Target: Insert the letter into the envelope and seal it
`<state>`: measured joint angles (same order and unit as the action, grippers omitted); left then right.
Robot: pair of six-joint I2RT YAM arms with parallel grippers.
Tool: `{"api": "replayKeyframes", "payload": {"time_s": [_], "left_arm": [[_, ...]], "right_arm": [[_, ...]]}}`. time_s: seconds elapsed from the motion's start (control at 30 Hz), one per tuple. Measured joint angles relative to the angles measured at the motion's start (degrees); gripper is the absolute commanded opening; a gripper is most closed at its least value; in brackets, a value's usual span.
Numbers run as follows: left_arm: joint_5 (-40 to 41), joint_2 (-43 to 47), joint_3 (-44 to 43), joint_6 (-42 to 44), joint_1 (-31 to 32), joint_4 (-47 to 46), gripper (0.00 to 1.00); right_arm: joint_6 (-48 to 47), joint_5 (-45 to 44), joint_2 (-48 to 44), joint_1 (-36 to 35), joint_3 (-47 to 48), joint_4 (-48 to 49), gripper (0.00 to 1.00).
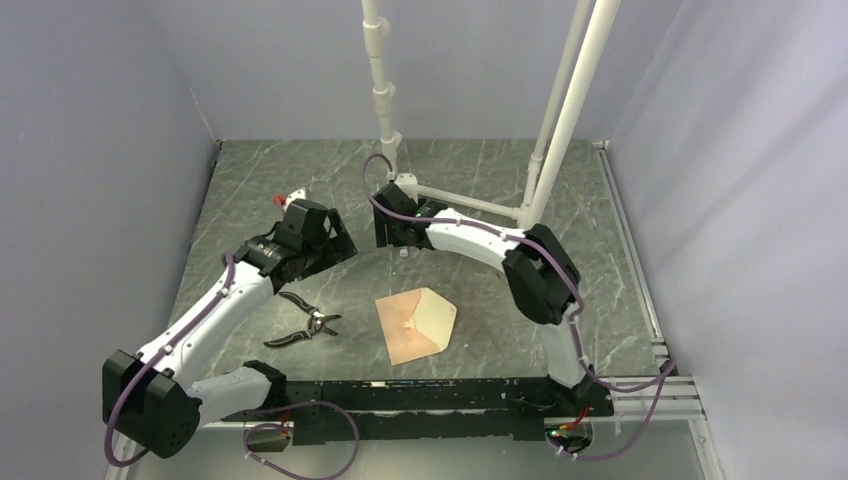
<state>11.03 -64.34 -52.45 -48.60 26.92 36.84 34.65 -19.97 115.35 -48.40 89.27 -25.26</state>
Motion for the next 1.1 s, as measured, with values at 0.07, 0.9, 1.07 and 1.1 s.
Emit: {"api": "replayKeyframes", "payload": {"time_s": [0.07, 0.9, 1.07, 1.1], "left_arm": [[0.2, 0.0, -1.4, 0.5, -1.3, 1.2, 0.93], [-17.1, 0.1, 0.1, 0.1, -14.5, -2.5, 0.93], [-21.0, -0.3, 0.1, 1.4, -14.6, -4.7, 0.93], [-22.0, -0.5, 0.1, 1.7, -14.6, -5.1, 0.93]], "right_arm": [[-0.6, -0.7, 3.4, 0.1, 2.9, -0.9, 0.6], [-2.8, 5.0, 14.4, 7.0, 11.7, -4.0, 0.23], [-2.4, 7.9, 14.3, 8.1, 11.8, -3.7, 0.16], [-2.1, 8.7, 14.1, 8.3, 11.4, -3.2, 0.15]]}}
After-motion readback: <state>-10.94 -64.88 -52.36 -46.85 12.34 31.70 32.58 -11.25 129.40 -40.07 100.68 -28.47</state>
